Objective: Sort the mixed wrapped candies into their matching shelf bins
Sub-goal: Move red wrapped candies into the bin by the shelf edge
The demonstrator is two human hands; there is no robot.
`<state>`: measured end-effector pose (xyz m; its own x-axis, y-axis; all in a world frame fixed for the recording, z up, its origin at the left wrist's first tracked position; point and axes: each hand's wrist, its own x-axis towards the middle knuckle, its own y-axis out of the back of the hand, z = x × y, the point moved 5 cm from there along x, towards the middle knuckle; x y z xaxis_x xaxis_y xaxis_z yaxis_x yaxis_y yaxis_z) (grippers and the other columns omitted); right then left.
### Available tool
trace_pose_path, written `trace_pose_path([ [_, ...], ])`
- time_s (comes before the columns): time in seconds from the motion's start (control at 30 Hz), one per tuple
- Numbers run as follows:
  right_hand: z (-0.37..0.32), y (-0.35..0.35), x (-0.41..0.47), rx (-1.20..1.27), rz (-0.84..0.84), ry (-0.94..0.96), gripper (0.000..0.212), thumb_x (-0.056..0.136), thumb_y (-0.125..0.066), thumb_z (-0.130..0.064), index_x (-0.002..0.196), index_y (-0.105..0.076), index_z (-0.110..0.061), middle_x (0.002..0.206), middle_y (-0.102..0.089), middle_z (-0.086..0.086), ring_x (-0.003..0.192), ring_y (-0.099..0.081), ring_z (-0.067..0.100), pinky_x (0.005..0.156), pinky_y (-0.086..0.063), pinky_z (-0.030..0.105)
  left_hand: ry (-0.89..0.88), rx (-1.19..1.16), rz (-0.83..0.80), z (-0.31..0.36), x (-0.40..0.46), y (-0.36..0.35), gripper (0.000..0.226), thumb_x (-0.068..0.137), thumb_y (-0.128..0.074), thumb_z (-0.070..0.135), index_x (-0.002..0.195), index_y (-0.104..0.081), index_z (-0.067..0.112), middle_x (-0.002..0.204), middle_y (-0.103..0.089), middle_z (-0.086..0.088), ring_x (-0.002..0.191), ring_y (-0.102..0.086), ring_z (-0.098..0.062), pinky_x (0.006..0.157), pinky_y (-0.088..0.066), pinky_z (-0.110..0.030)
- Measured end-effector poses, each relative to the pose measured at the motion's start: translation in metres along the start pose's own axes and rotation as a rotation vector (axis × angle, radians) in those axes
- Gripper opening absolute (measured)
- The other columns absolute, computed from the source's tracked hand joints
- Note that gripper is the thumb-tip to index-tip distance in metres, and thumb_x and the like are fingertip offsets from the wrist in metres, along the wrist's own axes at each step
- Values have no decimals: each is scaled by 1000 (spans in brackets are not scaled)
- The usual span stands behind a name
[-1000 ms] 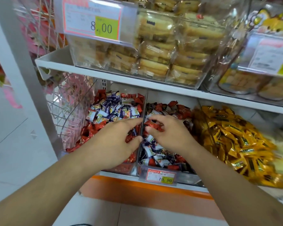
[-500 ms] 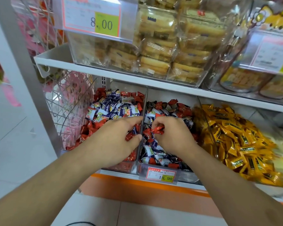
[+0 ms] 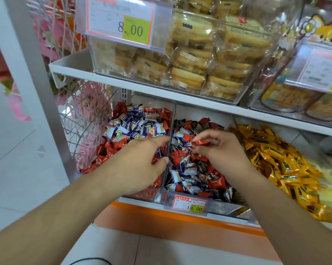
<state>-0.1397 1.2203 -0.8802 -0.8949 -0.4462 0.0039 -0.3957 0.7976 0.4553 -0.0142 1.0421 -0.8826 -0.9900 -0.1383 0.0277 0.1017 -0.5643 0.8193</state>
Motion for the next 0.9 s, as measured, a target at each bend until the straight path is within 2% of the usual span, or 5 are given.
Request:
trace_pose_path([
  [0.33,-32,-16,-14,344,81,16,19,89,-79,-2,104,-73,-11,91,-80,7,84,-79,24,87,-63,52,25,-121,200,7,-3,16,51,92,-70,44,140,-53,36,119,-59,20,104,-56,4,87,-43,-14],
  [0.5,-62,-49,-17,319,62,107,17,89,-83,-21,104,-77,-24,91,-80,-7,86,-77,8,79,-61,25,125,-219,384,-9,-5,40,29,93,-69,25,119,-61,35,93,-64,18,84,-62,0,72,-50,-21],
  [0.63,-67,-65,-12,112,-72,150,25,99,-67,-45,122,-73,-37,110,-75,-22,102,-67,-11,83,-45,11,232,-277,486,-29,-13,53,33,90,-61,8,115,-60,31,100,-64,16,89,-62,-5,73,-51,-26],
  [0.77,-45,-39,2,61,95,108,21,105,-58,-18,107,-74,-32,106,-77,-17,86,-70,-2,67,-47,14,149,-153,307,-20,-11,39,35,96,-60,14,126,-60,30,116,-62,11,87,-59,-2,65,-38,-10],
  [0.9,-13,-27,11,-266,108,98,13,100,-67,-19,106,-72,-30,103,-71,-16,91,-67,3,80,-57,17,4,-9,153,-1,-8,22,51,100,-60,40,149,-47,35,147,-49,13,131,-49,-7,104,-37,-20],
])
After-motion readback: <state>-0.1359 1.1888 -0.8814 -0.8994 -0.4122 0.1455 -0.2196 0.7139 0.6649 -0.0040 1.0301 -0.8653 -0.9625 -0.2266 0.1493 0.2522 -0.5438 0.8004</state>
